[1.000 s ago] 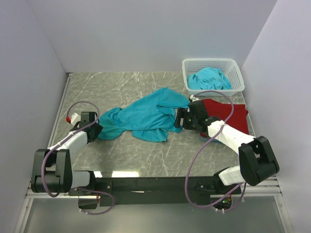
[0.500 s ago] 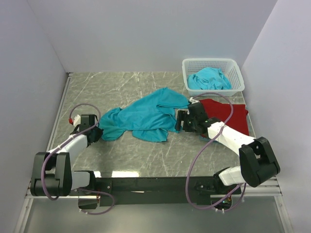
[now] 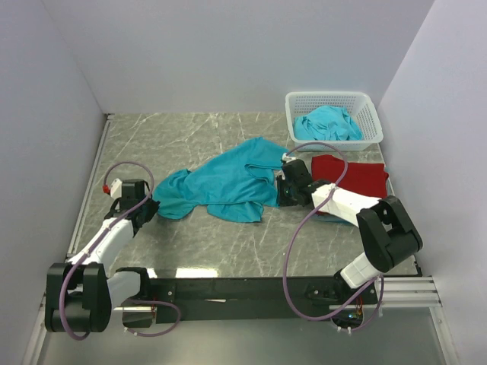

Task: Fold and stack the t-shirts
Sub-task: Flatten the tshirt out

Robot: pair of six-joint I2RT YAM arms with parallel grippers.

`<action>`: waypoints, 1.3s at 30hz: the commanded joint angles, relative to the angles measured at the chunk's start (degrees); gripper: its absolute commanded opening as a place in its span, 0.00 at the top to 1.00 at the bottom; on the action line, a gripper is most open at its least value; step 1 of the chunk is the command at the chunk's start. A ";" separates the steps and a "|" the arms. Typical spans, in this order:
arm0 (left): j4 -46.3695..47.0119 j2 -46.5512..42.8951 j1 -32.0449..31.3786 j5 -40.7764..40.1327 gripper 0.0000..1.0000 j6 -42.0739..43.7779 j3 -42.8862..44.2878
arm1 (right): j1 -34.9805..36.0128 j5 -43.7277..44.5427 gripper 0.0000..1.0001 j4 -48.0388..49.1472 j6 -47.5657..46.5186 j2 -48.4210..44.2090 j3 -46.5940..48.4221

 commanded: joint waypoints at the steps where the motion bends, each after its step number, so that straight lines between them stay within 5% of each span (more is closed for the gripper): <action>1: -0.40 -1.65 -0.04 -0.32 0.99 1.27 2.28 | 0.33 4.16 0.83 2.73 0.24 -0.16 4.16; 5: -1.11 -3.06 -0.04 -1.03 0.99 1.54 3.69 | 0.25 5.39 1.00 2.20 -0.46 -0.77 4.78; 16: -1.99 -10.88 0.05 -0.24 0.99 1.10 15.01 | 0.25 3.02 1.00 -12.47 0.95 -14.21 17.07; 26: -7.08 -14.13 0.05 -3.93 1.00 4.70 43.46 | -0.54 5.22 1.00 -20.03 -0.54 -26.69 36.14; 34: -12.79 -13.96 -0.04 -3.41 0.99 12.78 68.61 | -0.54 -3.72 1.00 -23.73 -1.34 -32.32 52.06; 39: -12.36 -14.05 -0.04 -1.91 0.99 15.50 76.72 | -0.46 -7.52 1.00 -24.43 -1.07 -34.96 56.90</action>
